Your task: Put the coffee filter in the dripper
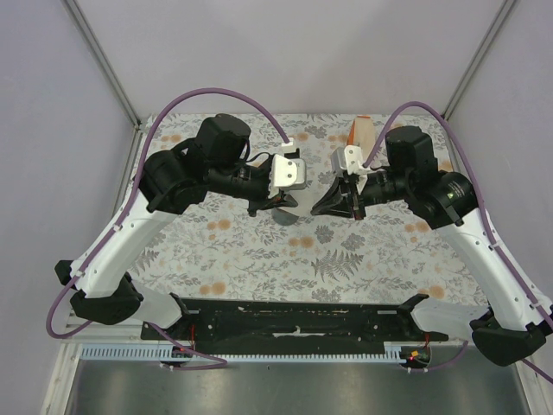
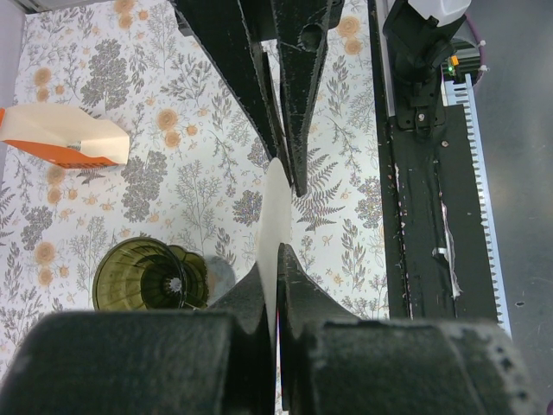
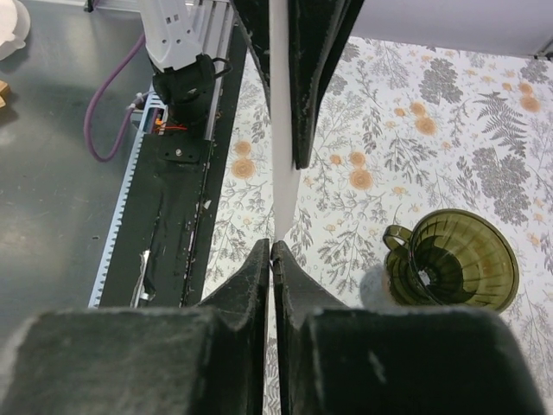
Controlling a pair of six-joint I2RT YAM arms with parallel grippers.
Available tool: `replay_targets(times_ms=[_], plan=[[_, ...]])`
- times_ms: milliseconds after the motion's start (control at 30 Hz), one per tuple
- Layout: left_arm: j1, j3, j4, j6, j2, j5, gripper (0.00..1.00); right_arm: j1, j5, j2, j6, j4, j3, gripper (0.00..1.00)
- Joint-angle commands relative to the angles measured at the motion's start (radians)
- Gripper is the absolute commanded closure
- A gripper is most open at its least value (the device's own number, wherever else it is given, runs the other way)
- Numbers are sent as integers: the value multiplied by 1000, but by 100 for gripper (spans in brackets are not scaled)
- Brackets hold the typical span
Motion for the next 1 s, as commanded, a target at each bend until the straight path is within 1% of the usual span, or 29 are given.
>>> replay_targets(times_ms=[0,67,233,733,967], plan=[[-7,21,28,24,-24,2,98,4,70,-6,-3,15,23,92],[-9,21,28,27,-24,7,98,5,96,-2,0,16,24,95],[-10,22,25,28,-26,11,98,5,87,4,15,38,35,97],[-16,18,8,48,-27,14,98,4,121,-8,18,74,35,98],[-18,19,8,50,-24,11,98,5,70,-9,21,79,35,97]])
